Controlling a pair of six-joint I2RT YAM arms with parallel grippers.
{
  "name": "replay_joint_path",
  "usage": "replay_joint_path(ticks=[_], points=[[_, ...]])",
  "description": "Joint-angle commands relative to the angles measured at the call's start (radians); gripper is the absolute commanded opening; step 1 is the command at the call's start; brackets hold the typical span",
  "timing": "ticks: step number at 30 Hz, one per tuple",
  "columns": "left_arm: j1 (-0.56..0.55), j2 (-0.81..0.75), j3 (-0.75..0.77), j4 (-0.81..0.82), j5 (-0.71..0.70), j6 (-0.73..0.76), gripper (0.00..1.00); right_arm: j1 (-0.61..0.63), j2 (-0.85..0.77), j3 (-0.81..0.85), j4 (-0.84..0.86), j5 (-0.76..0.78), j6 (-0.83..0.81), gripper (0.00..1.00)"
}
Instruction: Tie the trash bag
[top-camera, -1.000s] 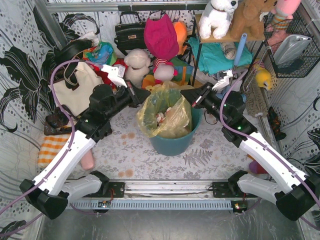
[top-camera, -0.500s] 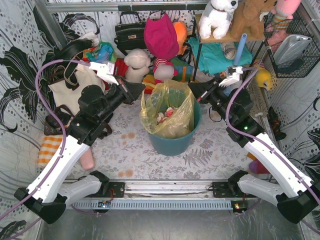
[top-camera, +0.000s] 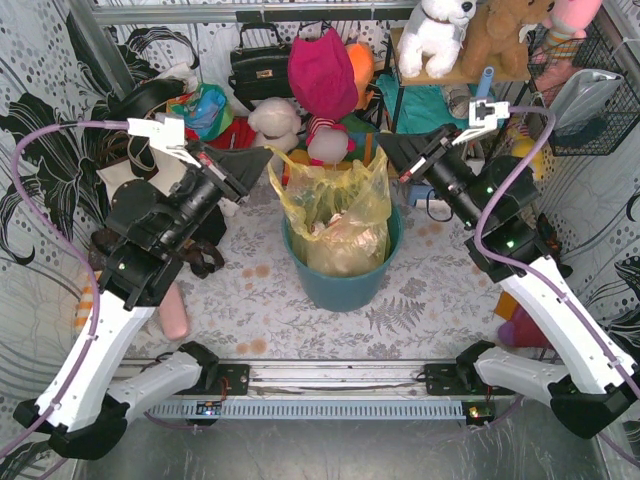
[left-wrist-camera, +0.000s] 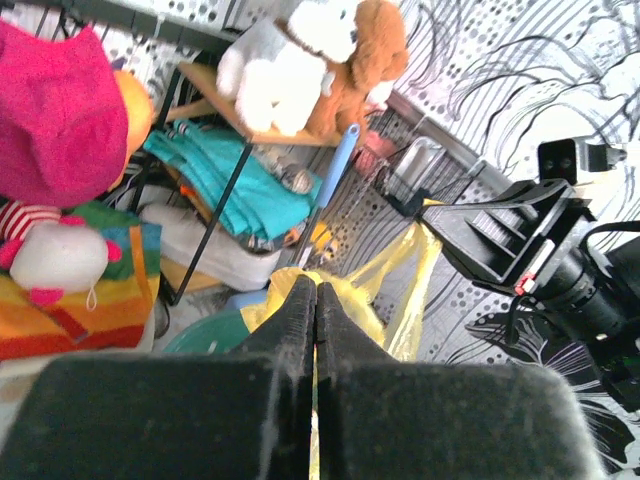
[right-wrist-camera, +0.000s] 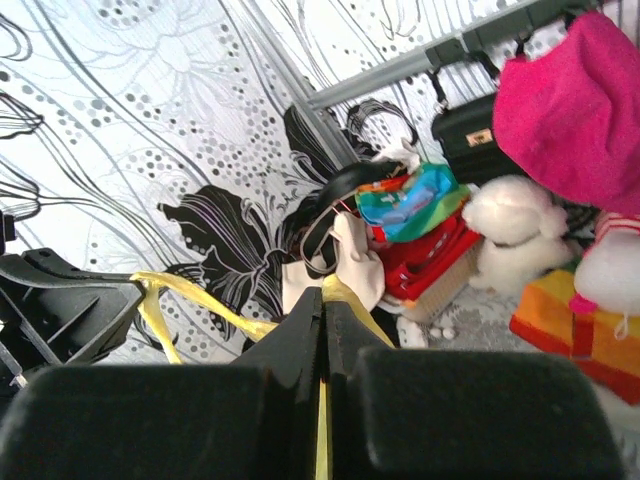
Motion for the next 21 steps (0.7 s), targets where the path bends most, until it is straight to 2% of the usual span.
replay_joint_path(ticks=[1, 8, 14, 15, 16, 17, 18, 19, 21], points=[[0.003, 0.01, 0.089, 0.09, 0.023, 0.03, 0.0, 0.004, 0.039, 0.115, 0.03, -0.065, -0.055, 0.0], [0.003, 0.027, 0.166, 0.179, 0.036, 0.03, 0.0, 0.004, 0.08, 0.24, 0.016, -0.079, -0.106, 0.0], [0.003, 0.072, 0.199, 0.141, 0.094, 0.03, 0.01, 0.005, 0.044, 0.209, -0.031, -0.085, -0.117, 0.0], [0.002, 0.075, 0.188, 0.131, 0.112, 0.027, 0.04, 0.004, 0.027, 0.184, -0.043, -0.093, -0.114, 0.07], [0.003, 0.076, 0.173, 0.117, 0.13, 0.024, 0.13, 0.004, 0.013, 0.159, -0.053, -0.109, -0.107, 0.24], [0.003, 0.075, 0.156, 0.101, 0.141, 0.024, 0.19, 0.004, -0.003, 0.133, -0.062, -0.13, -0.101, 0.39], [0.002, 0.072, 0.14, 0.083, 0.156, 0.026, 0.31, 0.004, -0.019, 0.114, -0.073, -0.15, -0.091, 0.5], [0.003, 0.068, 0.126, 0.061, 0.16, 0.034, 0.39, 0.005, -0.031, 0.095, -0.082, -0.177, -0.083, 0.59], [0.003, 0.054, 0.108, 0.013, 0.157, 0.051, 0.51, 0.004, -0.054, 0.067, -0.097, -0.219, -0.064, 0.68]])
